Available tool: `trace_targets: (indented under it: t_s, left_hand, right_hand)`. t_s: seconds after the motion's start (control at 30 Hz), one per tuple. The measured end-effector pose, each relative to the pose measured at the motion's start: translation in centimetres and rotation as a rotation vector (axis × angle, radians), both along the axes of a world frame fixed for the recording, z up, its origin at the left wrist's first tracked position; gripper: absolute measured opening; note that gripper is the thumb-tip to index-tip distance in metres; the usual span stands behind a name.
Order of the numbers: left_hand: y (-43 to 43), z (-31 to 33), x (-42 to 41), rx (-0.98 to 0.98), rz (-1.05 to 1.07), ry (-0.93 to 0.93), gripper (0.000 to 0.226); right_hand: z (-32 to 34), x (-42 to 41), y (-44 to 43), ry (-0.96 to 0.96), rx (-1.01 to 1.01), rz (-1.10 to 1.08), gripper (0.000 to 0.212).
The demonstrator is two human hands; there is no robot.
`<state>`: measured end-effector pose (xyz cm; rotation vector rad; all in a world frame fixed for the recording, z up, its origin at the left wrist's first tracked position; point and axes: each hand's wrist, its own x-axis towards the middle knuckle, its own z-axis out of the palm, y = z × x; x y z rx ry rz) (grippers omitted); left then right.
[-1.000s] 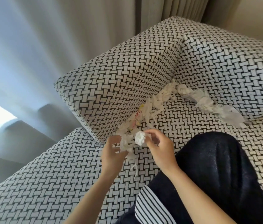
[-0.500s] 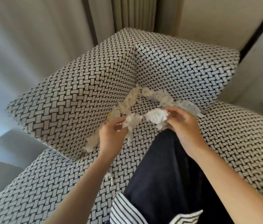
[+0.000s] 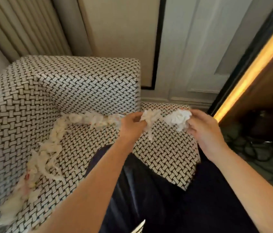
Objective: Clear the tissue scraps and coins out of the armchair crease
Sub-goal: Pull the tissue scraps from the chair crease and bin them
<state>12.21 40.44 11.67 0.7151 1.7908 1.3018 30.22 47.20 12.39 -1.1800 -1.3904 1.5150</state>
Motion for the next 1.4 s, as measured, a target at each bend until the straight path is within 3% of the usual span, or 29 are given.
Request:
trace_targets:
  t_s: [0.43,0.6,0.8,1.0,1.1,1.4]
  left_hand:
    - [12.6,-4.9,15.9,-0.161,-0.363,0.008,0.037]
    - [13.3,-6.3,18.2,-0.256,-0.562,-0.084,0.061]
    - [12.8,-7.1,18.3,-0.287,-0.594,-0.105,0.056]
    - [11.9,-6.9,17.2,-0.273,-0.556,-0.098,0.041]
    - [11.2,-6.4,16.6,-0.268,-0.545,-0.119,0.039]
    - [8.5,-3.2,13.5,-0.176,-0.496,-0.099,0.031]
  right_hand:
    - [-7.7,17.0,6.5,-0.164,-0.201,-0.479,0.019]
    - [-11.5,19.4,7.7,-0.174,-0.326,-0.574,0.025]
    - [-13.0,18.9,8.4,-0.137,-0.414,-0.450,0.020]
    - [-12.9,18.4,8.9,-0.083,-0.593,-0.183,0.051]
    - [-11.9,18.1,8.8,0.000,-0.601,-0.072,0.055]
    - [-6.7,16.0,7.7,-0.041,-0.464,-0.118,0.043]
